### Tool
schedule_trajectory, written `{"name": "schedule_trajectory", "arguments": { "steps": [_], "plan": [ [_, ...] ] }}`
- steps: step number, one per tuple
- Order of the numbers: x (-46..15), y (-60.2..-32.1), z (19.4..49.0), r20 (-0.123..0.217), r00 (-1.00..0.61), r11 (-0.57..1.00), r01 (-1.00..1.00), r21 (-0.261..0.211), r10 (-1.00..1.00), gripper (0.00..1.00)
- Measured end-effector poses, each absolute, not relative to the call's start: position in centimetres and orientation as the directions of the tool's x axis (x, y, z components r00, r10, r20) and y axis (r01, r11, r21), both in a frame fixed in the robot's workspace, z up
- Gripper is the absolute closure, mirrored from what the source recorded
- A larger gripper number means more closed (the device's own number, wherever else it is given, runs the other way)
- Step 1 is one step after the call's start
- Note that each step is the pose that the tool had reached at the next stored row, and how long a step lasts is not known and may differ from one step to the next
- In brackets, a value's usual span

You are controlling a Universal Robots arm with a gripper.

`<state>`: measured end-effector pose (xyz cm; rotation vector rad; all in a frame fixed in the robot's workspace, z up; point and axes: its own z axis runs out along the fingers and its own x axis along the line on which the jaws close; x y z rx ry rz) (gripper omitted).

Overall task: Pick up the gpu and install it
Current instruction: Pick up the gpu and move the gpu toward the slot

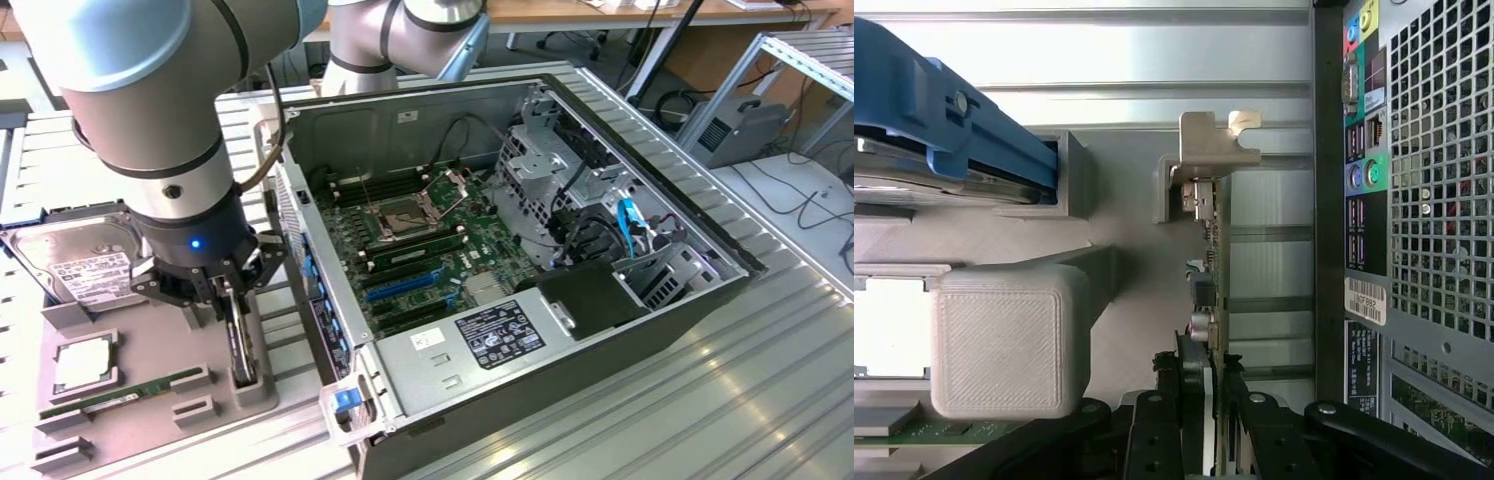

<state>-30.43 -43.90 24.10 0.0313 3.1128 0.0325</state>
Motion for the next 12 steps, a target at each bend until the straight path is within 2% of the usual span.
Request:
{"name": "schedule_trajectory", "arguments": {
  "steps": [12],
  "plan": [
    [-30.44, -43.69, 24.91, -0.028, -0.999, 0.999, 0.020, 0.027, 0.021, 0.73]
  ]
}}
